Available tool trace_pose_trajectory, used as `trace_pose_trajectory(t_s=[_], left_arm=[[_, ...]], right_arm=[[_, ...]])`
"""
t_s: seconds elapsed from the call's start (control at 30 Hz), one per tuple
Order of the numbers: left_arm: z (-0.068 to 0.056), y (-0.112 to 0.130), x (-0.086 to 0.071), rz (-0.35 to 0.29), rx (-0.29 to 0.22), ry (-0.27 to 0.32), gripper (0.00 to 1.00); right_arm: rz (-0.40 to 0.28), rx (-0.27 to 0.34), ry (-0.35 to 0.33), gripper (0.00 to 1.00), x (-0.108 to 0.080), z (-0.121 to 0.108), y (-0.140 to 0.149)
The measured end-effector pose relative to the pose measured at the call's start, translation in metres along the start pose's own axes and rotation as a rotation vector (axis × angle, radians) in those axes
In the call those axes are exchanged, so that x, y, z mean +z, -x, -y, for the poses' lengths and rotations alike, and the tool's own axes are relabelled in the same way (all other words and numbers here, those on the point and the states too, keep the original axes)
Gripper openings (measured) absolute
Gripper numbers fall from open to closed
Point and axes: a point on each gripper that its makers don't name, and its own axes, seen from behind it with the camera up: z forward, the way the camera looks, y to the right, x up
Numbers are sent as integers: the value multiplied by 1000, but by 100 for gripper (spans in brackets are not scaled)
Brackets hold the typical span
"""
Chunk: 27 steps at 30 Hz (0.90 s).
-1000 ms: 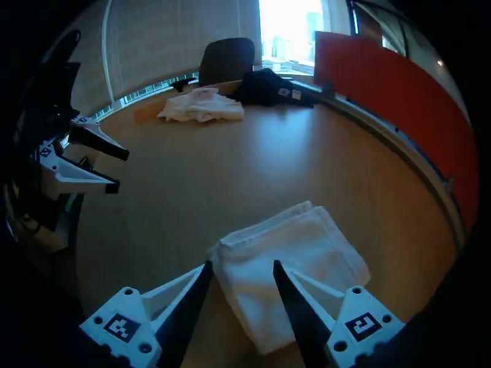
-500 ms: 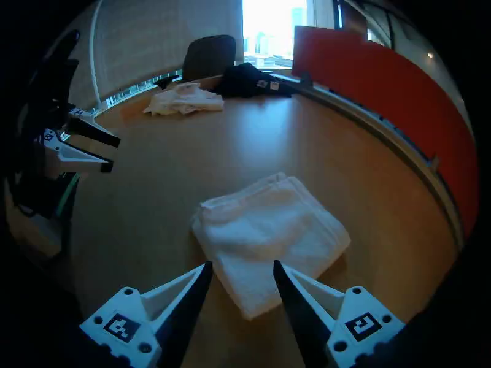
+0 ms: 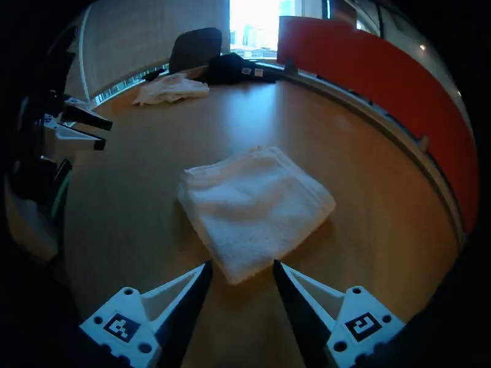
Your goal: Fold towel
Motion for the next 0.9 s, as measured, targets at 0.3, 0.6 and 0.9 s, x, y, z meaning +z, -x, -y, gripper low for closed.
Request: trace_pose_trajectory(t_s=[0.3, 0.6, 0.9], left_arm=[[-3, 1, 0, 0, 2, 4, 97], [-1, 1, -1, -3, 3, 1, 97], [0, 1, -1, -3, 3, 0, 97]], right_arm=[[25, 13, 3, 63, 2, 3, 13], [31, 54, 10, 30, 2, 1, 15], [31, 59, 8, 12, -1, 2, 16]])
